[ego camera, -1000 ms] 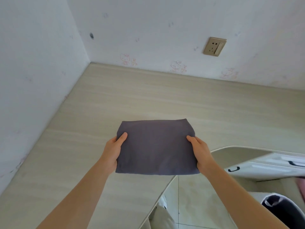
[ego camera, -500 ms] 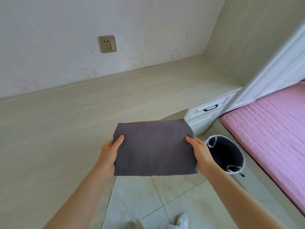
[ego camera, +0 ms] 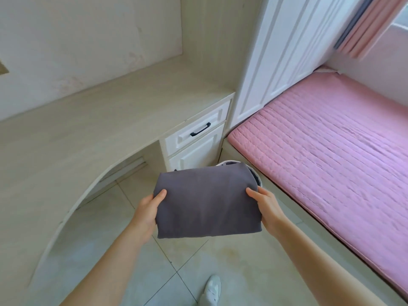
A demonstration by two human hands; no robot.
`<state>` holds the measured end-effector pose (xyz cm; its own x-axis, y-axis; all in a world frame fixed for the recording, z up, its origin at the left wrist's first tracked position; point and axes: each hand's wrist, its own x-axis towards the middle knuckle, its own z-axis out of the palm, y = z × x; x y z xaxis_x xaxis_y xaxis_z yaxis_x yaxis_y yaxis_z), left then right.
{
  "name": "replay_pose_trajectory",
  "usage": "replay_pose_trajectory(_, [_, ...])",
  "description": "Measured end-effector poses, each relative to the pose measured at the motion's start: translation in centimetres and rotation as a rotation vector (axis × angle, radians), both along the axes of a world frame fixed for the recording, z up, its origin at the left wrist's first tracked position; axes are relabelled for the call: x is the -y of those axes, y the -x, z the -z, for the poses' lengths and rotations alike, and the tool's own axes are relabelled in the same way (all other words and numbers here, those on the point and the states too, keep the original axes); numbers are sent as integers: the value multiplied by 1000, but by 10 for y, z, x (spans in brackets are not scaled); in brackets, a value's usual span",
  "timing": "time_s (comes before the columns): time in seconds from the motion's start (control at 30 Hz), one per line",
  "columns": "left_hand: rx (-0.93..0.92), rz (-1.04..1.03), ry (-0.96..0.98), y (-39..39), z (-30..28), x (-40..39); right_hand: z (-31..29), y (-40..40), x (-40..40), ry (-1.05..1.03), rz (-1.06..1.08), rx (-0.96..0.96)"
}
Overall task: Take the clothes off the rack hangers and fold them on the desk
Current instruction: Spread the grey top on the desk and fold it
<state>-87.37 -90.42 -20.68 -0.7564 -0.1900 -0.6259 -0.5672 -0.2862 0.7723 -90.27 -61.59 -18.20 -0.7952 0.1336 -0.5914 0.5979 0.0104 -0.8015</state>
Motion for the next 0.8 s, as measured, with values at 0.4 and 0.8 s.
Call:
replay_pose_trajectory(0.4, [154,103,-81,83,48,-113,49,72,-120,-40,48,121])
replay_pose_trajectory(0.8, [257,83,-79,221,128,-175,114,202,-173,-96,47,225])
